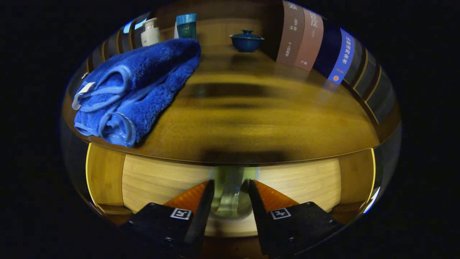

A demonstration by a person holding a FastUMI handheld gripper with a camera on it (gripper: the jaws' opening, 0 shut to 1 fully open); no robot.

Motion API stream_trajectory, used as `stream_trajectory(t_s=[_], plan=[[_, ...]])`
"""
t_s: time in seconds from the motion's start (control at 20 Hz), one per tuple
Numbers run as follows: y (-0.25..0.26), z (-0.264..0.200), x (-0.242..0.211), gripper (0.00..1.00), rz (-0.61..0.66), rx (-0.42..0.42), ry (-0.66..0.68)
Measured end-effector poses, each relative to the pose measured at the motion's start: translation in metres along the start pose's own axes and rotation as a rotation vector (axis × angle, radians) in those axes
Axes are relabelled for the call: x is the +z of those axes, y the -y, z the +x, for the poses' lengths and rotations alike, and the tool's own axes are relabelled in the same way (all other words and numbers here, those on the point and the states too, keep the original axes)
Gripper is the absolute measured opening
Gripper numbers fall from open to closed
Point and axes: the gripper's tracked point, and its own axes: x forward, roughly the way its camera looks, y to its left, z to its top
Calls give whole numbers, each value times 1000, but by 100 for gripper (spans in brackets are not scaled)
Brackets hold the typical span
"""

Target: Pull open the drawer, take out the items inside it, and place them on the countertop above the cabinet.

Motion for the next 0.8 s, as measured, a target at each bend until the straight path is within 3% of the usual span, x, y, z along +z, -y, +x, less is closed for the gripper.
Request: stream_trajectory(t_s=[0.15, 0.25, 0.3, 0.55, 0.8], plan=[[2, 2, 6, 26, 45, -19, 26], [3, -13, 18, 21, 52, -4, 48], [2, 4, 5, 17, 57, 4, 41], [6, -19, 1, 17, 52, 6, 76], [6, -73, 4, 16, 4, 6, 172]])
